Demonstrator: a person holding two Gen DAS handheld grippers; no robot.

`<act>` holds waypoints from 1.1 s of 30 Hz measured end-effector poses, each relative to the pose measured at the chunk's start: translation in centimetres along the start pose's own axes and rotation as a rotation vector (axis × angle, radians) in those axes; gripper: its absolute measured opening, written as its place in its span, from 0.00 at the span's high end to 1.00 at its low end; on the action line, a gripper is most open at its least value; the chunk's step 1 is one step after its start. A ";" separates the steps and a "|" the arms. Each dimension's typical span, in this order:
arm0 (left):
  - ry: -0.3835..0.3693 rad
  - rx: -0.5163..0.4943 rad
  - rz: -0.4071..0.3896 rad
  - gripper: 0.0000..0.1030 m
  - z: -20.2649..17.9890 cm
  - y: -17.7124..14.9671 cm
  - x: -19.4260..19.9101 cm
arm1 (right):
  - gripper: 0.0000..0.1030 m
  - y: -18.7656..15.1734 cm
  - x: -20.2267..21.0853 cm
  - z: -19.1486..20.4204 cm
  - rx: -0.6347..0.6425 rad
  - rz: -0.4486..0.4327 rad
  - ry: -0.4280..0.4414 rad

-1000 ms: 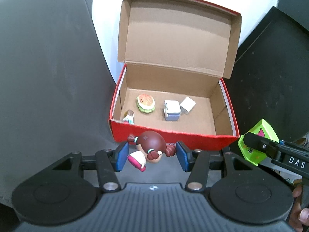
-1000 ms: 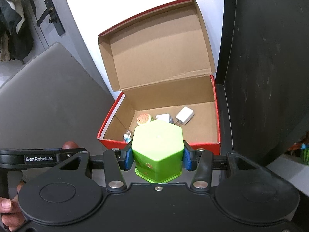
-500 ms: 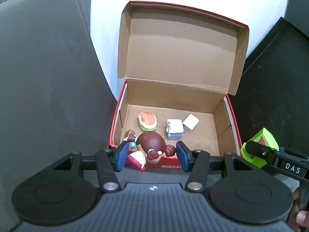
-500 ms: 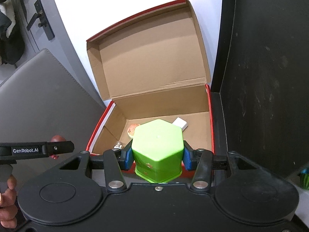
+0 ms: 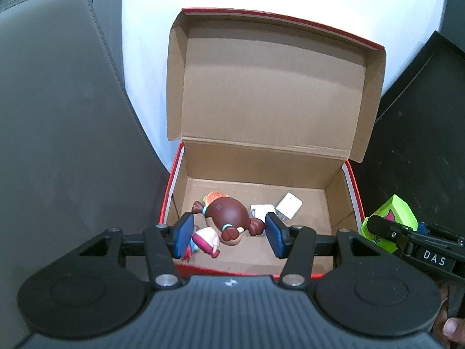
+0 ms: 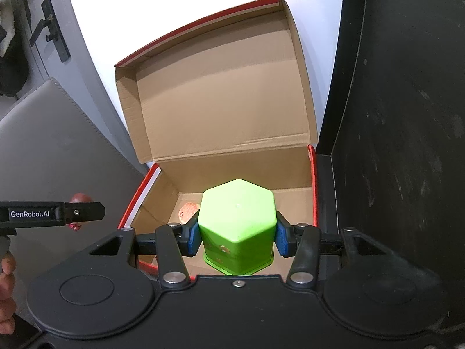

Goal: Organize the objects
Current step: 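Lift the figure with the left tool while the right tool carries the cup over the box, then lower the figure into the box and open the left gripper while the right releases the cup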

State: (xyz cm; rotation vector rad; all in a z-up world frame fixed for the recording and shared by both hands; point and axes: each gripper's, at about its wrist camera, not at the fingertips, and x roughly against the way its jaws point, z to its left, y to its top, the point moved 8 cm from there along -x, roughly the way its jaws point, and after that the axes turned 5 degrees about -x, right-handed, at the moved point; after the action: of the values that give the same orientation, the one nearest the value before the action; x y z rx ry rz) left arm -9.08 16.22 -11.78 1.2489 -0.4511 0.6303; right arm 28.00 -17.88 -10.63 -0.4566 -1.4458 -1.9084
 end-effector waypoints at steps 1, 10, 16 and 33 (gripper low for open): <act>0.001 -0.001 0.000 0.49 0.0 0.3 -0.2 | 0.54 0.2 -0.3 -0.1 0.004 0.000 0.000; 0.017 -0.009 0.010 0.49 -0.3 1.9 -2.2 | 0.54 1.5 -2.6 -0.8 0.030 0.009 -0.003; 0.024 -0.022 0.027 0.49 -0.9 2.4 -3.8 | 0.54 2.8 -3.9 -1.2 0.057 0.009 -0.002; 0.058 -0.018 0.109 0.49 0.0 3.3 -9.4 | 0.54 1.5 -10.2 -1.4 0.173 0.092 -0.019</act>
State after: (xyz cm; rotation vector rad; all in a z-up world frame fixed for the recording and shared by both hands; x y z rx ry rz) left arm -18.31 15.06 -15.29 1.1915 -0.4779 0.7518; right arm 36.36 -16.27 -16.63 -0.4519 -1.5598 -1.6950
